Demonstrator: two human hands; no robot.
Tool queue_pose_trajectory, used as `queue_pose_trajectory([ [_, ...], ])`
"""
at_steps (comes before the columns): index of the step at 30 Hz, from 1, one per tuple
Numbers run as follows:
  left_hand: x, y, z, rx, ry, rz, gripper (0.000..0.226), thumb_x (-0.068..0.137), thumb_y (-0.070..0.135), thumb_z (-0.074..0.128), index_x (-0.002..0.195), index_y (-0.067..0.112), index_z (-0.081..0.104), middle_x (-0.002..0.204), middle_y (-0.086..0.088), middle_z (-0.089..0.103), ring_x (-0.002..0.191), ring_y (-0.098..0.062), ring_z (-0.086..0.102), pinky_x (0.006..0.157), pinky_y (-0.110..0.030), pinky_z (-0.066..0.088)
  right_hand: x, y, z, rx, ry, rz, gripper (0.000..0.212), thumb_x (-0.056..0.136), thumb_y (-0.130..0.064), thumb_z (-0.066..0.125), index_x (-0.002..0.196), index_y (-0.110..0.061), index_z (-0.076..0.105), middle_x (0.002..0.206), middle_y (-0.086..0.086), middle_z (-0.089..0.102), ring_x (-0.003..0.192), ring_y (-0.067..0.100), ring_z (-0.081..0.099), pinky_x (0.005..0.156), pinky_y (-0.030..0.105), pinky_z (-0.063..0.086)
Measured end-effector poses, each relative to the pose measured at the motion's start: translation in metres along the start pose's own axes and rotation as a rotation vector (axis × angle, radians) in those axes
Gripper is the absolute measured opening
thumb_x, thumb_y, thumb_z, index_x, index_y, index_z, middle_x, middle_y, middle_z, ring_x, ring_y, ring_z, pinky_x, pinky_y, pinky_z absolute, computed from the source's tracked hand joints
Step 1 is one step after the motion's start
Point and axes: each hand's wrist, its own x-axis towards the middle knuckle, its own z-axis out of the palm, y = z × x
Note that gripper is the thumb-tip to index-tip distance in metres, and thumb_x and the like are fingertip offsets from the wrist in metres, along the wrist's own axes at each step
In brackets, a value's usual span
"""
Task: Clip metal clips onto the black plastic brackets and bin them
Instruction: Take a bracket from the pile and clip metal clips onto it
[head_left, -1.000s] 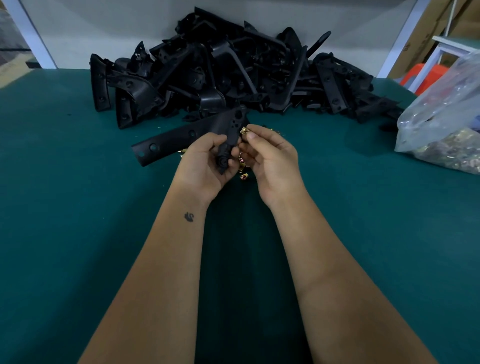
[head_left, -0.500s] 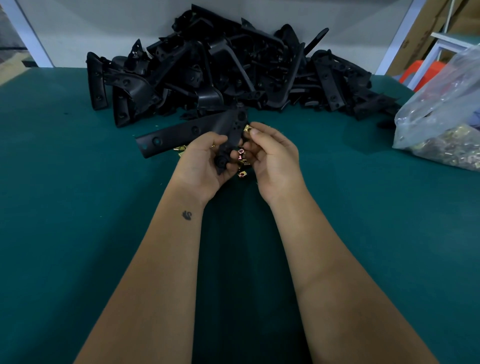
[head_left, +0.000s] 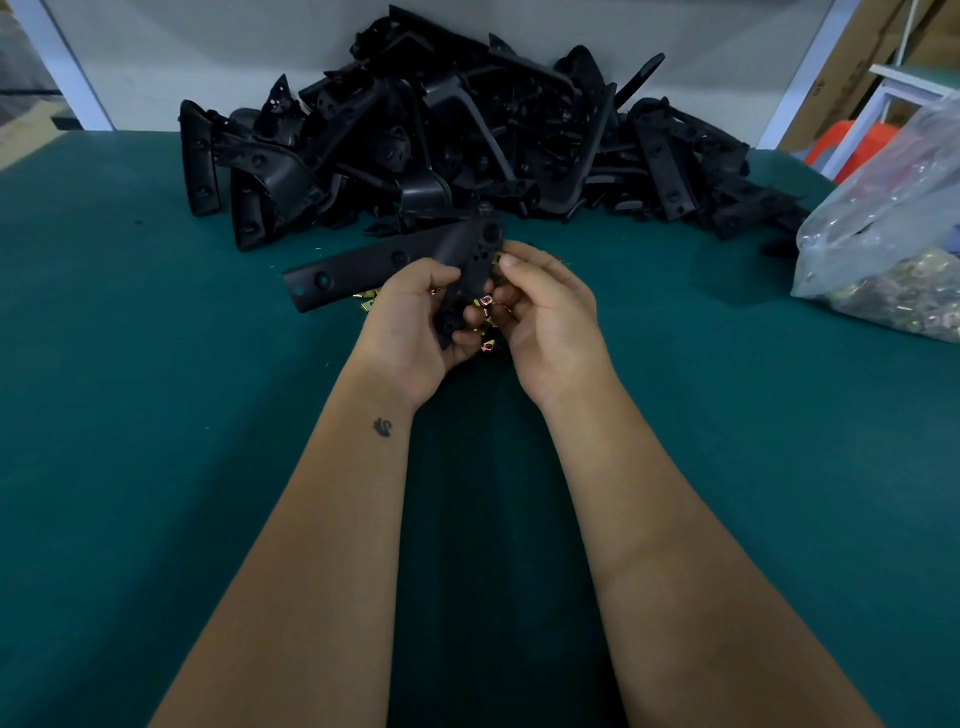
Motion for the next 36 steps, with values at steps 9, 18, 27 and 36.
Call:
queue_pose_trajectory([
  [9,0.001,-0.001,0.000,0.006,0.014,0.019,0.019,0.095,0.022,0.048,0.107,0.010,0.057,0.080,0.001,0.060,0.058,-0.008,0.044,0.046,-0.016,0.035,-0.001,0.001,0.002,-0.025,-0.005,-0.019,0.016,0.088,0.007,0.060,0.091,-0.008,0.067,0.067,0.005,0.061,0.060,0.012,0.057,0.053,0.028,0.054],
  [18,0.001,-0.001,0.001,0.044,0.001,0.026,0.018,0.095,0.023,0.048,0.097,0.010,0.061,0.075,0.001,0.062,0.056,-0.007,0.045,0.047,-0.016,0.033,0.001,0.000,0.001,0.014,-0.022,0.067,0.010,0.090,0.001,0.063,0.097,-0.004,0.067,0.065,0.004,0.059,0.062,0.016,0.052,0.054,0.029,0.053],
  [27,0.001,-0.002,0.002,0.095,-0.003,0.033,0.018,0.094,0.024,0.048,0.101,0.010,0.057,0.078,0.001,0.059,0.057,-0.007,0.044,0.048,-0.017,0.031,-0.002,-0.005,-0.001,-0.035,-0.082,0.150,0.020,0.093,-0.007,0.061,0.113,-0.005,0.059,0.071,0.005,0.051,0.062,0.021,0.052,0.059,0.034,0.051],
  [36,0.000,-0.002,0.001,0.142,0.003,0.059,0.018,0.094,0.024,0.047,0.100,0.011,0.059,0.076,0.003,0.059,0.057,-0.007,0.043,0.049,-0.018,0.030,0.000,-0.009,-0.006,-0.127,-0.063,0.121,0.012,0.087,-0.001,0.067,0.099,-0.005,0.068,0.065,0.003,0.059,0.066,0.018,0.050,0.081,0.040,0.041],
])
